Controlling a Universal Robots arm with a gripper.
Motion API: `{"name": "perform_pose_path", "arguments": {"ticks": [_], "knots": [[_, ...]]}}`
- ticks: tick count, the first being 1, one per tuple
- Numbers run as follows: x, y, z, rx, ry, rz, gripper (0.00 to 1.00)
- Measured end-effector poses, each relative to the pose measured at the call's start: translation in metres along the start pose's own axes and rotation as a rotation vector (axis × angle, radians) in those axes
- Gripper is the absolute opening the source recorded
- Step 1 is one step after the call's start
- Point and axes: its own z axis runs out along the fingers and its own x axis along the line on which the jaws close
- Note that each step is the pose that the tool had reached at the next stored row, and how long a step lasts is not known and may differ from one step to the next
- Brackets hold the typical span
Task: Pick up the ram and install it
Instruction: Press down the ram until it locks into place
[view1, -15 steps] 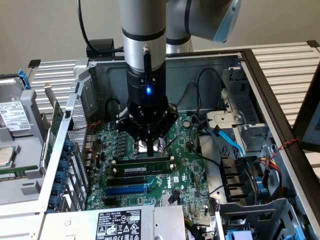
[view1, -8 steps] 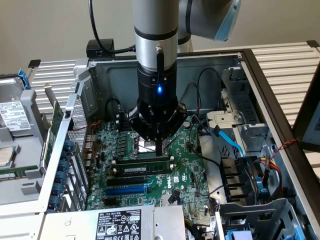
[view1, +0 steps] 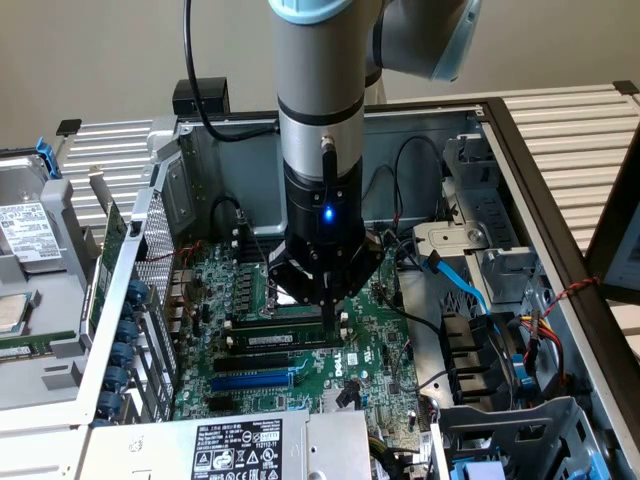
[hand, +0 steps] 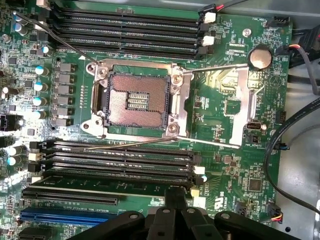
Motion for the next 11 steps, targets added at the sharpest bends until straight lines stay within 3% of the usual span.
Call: {"name": "perform_pose_path", "arguments": {"ticks": [11], "knots": [[0.0001, -0.0014, -0.0005, -0.0023, -0.0002, 0.000, 0.10]]}}
